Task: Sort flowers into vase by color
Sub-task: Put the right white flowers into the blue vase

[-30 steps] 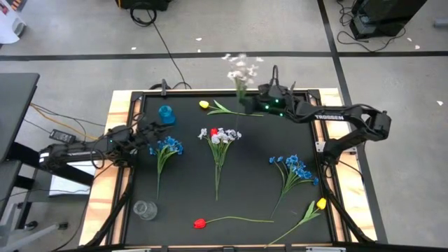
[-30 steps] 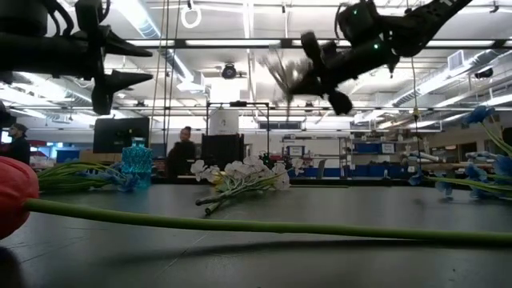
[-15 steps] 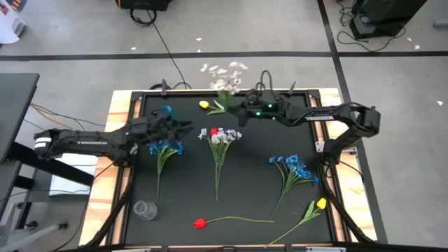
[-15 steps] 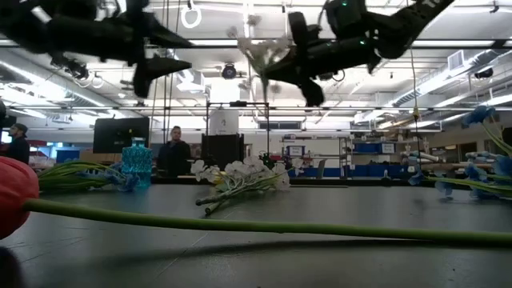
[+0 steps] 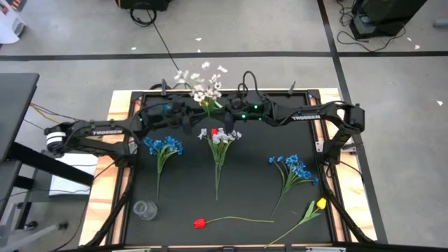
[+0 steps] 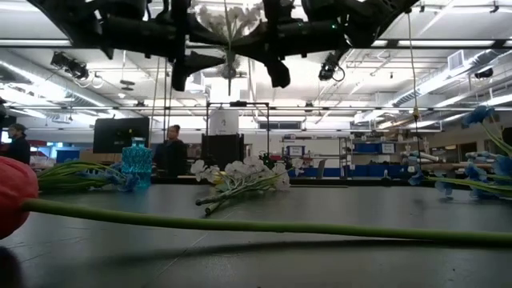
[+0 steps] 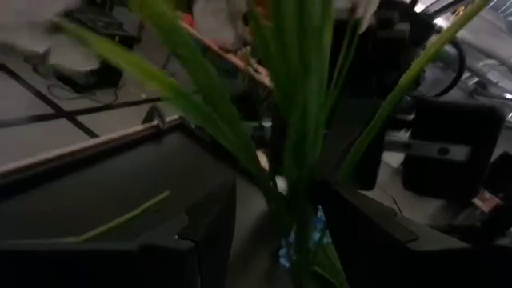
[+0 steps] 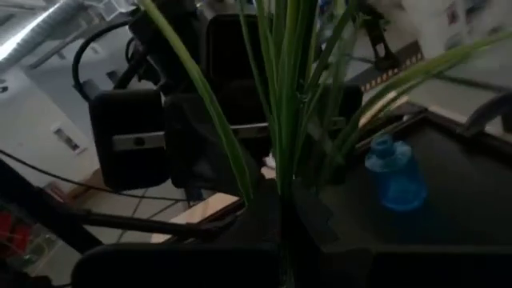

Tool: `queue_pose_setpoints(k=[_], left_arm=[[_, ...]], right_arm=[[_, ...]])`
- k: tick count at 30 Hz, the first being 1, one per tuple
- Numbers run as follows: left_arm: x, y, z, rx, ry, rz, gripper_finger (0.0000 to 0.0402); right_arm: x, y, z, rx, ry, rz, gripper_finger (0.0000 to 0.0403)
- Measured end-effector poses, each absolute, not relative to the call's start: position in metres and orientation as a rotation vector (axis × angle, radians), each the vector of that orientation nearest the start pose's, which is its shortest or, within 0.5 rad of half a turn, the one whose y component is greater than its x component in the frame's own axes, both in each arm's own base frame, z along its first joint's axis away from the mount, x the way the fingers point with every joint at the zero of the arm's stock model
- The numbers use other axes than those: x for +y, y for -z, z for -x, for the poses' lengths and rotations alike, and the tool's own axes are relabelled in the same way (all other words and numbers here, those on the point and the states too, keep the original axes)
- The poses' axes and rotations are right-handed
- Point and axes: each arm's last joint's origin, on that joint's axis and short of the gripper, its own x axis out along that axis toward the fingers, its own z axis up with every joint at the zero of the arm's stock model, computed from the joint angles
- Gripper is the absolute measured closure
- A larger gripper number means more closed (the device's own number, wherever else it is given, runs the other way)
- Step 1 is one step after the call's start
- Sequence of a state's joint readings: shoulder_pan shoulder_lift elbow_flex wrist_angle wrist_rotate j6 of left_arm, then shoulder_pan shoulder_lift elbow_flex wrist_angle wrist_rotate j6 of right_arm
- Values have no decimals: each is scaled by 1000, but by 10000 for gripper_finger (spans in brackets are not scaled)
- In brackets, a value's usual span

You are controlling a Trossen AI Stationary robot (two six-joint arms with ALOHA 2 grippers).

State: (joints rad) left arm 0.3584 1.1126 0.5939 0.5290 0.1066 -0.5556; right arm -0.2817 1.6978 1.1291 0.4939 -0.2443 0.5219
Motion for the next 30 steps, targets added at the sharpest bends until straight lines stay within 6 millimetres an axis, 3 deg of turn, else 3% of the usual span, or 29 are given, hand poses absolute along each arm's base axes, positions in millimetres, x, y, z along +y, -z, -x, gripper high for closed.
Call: queue_pose_setpoints(k=[11, 15, 24, 30], left_arm=[[83, -282, -230, -126, -164, 533, 216], [84, -280, -232, -119, -164, 535, 252], [86, -273, -238, -95, -170, 510, 380], [88, -276, -233, -101, -189, 428, 390]], right_arm=[[-100, -271, -374, 134, 9, -497, 391], [-99, -271, -374, 136, -4, -481, 391], [-99, -269, -373, 154, 6, -498, 382], [-100, -266, -373, 189, 62, -529, 315]])
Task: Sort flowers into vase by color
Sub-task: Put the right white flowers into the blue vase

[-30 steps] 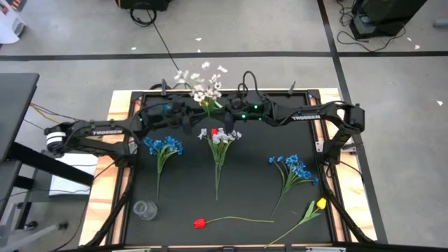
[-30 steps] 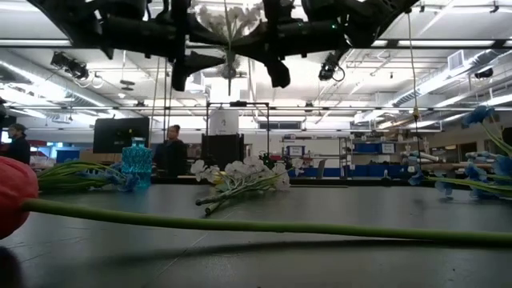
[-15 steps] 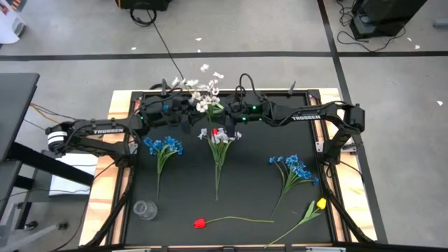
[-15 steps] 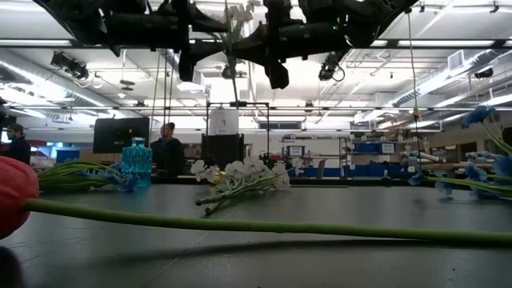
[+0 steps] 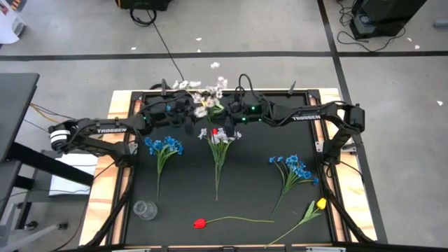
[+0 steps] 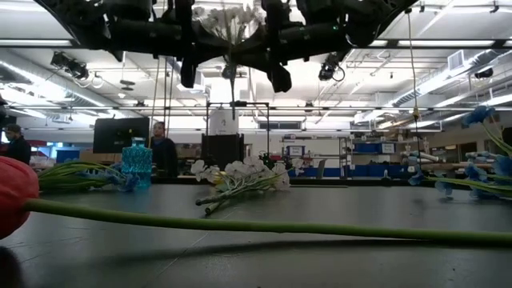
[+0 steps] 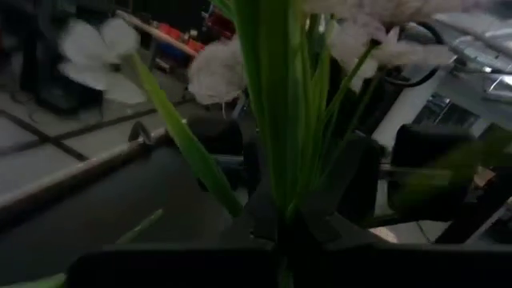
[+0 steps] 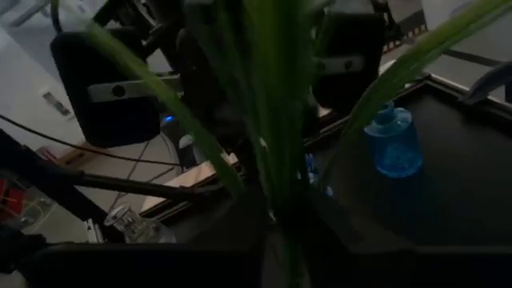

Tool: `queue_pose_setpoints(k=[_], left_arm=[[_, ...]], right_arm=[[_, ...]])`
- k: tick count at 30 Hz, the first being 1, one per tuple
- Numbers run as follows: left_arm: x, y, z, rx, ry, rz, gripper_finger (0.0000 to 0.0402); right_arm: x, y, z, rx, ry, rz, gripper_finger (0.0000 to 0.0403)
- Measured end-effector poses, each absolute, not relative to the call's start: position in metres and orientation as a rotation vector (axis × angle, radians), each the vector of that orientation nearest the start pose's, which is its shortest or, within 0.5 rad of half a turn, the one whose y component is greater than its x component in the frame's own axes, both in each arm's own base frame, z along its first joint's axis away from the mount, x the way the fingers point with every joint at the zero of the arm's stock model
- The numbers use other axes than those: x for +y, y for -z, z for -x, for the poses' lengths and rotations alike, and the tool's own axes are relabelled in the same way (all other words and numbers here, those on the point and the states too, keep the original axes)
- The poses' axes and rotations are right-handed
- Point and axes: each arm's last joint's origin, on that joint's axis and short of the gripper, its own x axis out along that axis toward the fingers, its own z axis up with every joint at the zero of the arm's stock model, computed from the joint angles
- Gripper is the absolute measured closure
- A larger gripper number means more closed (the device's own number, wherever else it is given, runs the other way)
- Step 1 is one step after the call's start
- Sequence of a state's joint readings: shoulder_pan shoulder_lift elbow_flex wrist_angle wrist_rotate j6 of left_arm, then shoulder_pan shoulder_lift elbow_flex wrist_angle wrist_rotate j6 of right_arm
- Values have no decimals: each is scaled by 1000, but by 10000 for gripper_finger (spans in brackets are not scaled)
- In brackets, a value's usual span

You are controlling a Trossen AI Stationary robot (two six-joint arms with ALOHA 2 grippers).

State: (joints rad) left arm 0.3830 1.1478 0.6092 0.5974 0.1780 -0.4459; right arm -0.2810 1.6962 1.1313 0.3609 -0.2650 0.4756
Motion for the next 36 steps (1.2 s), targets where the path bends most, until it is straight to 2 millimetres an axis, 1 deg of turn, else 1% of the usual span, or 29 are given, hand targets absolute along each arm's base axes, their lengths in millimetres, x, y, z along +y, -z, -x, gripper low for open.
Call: queue_pose_setpoints(k=[2, 4, 7, 10, 15, 18, 20, 24, 28, 32, 36], left_arm=[[90, -284, -227, -145, -210, 384, 390], [93, -293, -217, -188, -273, 332, 390], [98, -303, -203, -218, -410, 225, 390], [102, -310, -186, -203, -568, 119, 390], [107, -304, -161, -58, -776, 122, 390], [105, -304, -144, 0, -916, 89, 390], [102, -307, -132, -1, -991, 78, 390], [94, -313, -110, -2, -1054, 63, 390], [91, -310, -99, 41, -1087, 66, 391], [92, -310, -97, 30, -1106, 62, 391], [96, -305, -96, 31, -1133, 54, 391]], right_arm=[[-100, -262, -371, 227, 90, -562, 287], [-101, -254, -370, 274, 151, -630, 266], [-104, -245, -366, 355, 239, -710, 251], [-105, -237, -362, 434, 293, -719, 250], [-104, -235, -361, 460, 312, -708, 252], [-104, -234, -360, 461, 317, -724, 252], [-104, -234, -360, 469, 320, -725, 252], [-104, -233, -360, 473, 319, -709, 252], [-106, -233, -359, 474, 318, -686, 252], [-110, -233, -358, 472, 324, -683, 252], [-112, -234, -358, 470, 313, -682, 252]])
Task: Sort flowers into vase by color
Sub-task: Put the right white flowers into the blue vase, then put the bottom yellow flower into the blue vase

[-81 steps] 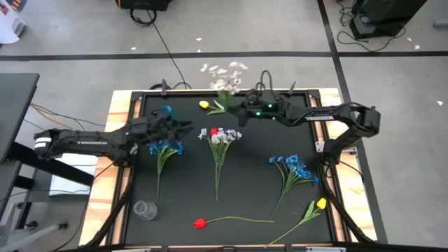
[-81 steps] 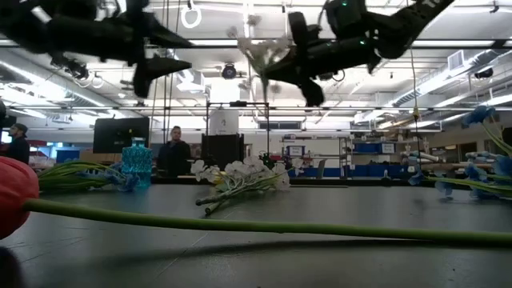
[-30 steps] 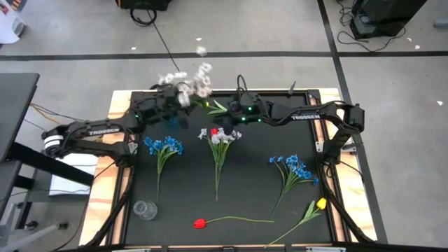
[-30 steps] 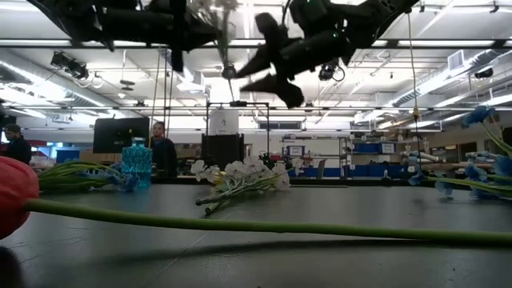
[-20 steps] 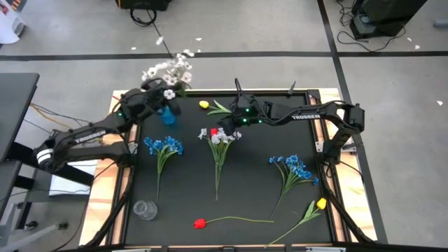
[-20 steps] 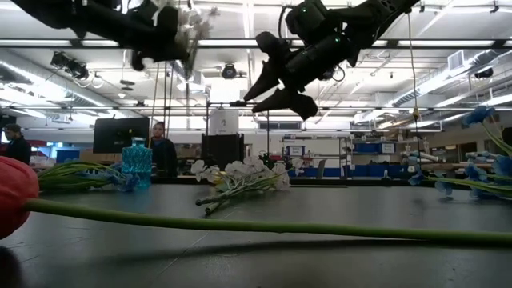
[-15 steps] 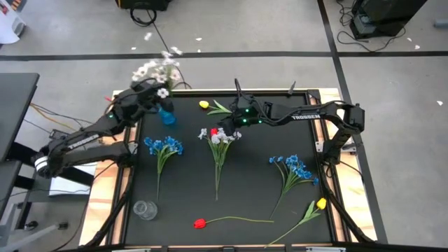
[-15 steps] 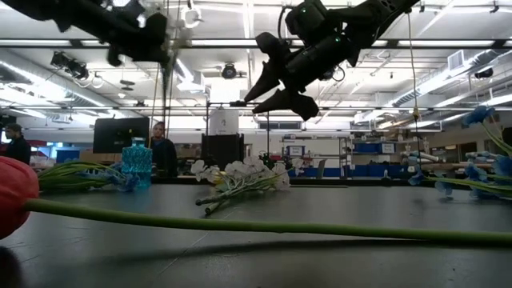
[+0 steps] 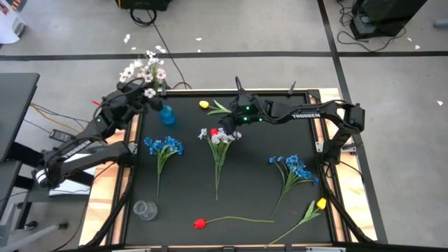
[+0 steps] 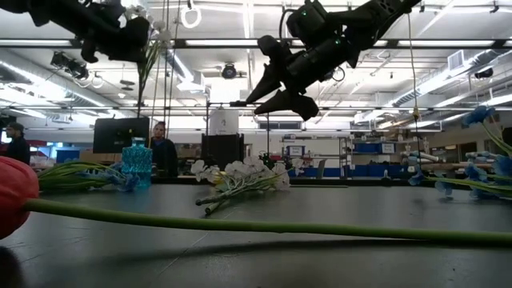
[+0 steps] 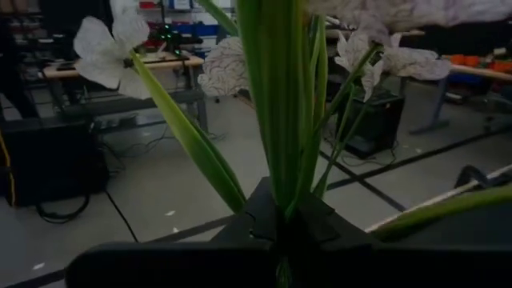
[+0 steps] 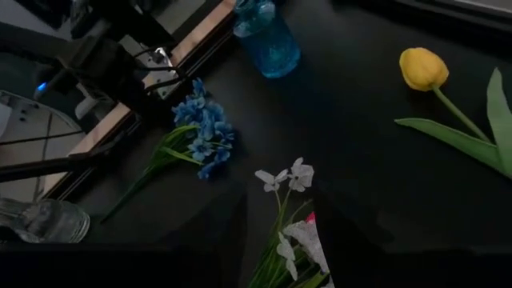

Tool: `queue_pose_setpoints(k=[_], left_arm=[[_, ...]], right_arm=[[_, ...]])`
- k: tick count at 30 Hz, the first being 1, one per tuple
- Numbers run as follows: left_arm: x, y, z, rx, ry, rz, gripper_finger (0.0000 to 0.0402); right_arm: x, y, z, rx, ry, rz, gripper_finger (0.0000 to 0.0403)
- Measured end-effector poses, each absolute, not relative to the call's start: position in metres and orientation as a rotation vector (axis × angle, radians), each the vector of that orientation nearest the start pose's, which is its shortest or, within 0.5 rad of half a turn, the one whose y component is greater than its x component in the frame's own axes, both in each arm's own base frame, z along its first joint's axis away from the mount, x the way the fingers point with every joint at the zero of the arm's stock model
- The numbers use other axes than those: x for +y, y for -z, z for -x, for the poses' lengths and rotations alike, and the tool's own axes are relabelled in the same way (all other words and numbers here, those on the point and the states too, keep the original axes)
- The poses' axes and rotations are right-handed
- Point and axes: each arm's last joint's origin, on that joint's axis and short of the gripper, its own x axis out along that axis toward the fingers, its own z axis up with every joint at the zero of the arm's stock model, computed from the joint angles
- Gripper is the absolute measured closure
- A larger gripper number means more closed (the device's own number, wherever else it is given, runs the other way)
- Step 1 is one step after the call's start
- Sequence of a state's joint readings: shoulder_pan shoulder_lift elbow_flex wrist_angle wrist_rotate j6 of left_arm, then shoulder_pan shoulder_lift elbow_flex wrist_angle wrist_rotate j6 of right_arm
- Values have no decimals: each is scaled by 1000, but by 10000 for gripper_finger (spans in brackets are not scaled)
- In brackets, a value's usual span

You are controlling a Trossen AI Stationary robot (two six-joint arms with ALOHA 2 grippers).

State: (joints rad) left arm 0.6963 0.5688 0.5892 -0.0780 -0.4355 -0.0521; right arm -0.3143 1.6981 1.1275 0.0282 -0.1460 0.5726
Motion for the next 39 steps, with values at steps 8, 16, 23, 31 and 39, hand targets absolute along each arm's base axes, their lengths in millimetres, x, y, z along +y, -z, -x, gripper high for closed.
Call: queue_pose_setpoints(k=[8, 16, 23, 31, 39], left_arm=[[101, -285, -96, 26, -1164, 83, 391], [102, -268, -97, 54, -1168, 148, 382], [102, -256, -96, 79, -1203, 252, 312], [100, -253, -95, 96, -1203, 376, 162], [88, -279, -84, 280, -1170, 441, 112]], right_arm=[[-112, -234, -357, 472, 303, -685, 252], [-112, -234, -357, 470, 312, -691, 252], [-113, -234, -357, 462, 331, -729, 252], [-111, -232, -355, 506, 287, -896, 252], [-101, -214, -341, 778, 252, -991, 252]])
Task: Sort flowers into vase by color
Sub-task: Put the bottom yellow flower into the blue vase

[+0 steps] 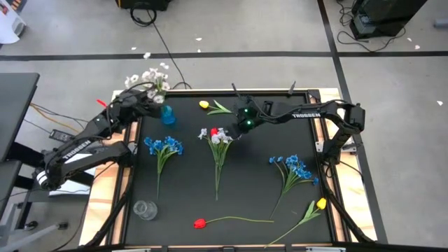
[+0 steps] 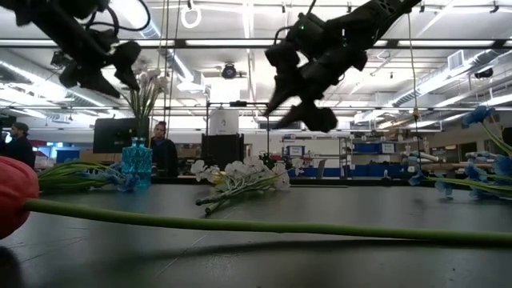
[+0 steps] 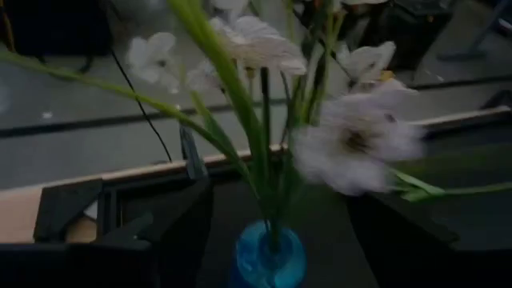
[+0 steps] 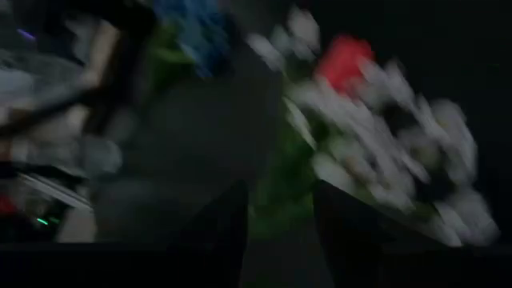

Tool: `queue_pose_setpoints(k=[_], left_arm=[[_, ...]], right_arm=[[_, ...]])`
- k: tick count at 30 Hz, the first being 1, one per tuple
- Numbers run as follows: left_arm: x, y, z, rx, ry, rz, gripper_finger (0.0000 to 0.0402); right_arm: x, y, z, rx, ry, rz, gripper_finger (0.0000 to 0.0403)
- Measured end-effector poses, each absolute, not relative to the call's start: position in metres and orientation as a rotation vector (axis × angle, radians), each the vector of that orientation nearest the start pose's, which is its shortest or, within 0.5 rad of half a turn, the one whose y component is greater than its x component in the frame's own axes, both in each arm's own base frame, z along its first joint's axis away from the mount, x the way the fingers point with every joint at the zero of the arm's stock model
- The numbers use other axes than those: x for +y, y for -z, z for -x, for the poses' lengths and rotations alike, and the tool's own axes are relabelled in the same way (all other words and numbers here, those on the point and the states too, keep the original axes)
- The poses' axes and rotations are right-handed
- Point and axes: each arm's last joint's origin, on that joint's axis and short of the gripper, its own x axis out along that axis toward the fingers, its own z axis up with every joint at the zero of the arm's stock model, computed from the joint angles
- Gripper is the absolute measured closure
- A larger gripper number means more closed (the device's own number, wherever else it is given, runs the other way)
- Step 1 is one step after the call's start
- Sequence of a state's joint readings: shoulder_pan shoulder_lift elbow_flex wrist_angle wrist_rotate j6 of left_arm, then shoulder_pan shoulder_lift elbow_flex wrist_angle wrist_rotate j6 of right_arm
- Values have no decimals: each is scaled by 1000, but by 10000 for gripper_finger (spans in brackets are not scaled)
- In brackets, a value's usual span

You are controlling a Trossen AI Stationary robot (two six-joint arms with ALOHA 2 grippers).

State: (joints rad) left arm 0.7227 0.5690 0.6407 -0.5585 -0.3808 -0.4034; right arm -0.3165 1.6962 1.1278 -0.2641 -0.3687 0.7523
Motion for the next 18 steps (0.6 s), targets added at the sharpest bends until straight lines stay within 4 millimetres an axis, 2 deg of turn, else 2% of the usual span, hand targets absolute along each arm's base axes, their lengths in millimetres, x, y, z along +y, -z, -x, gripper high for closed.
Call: queue_pose_setpoints(k=[7, 14, 18], left_arm=[[76, -301, -77, 350, -1066, 510, 111], [67, -307, -73, 412, -1041, 536, 111], [64, -305, -73, 438, -1026, 565, 111]], right_arm=[[-92, -199, -325, 997, 412, -850, 252], [-88, -196, -319, 1078, 432, -804, 252], [-78, -193, -311, 1196, 416, -775, 252]])
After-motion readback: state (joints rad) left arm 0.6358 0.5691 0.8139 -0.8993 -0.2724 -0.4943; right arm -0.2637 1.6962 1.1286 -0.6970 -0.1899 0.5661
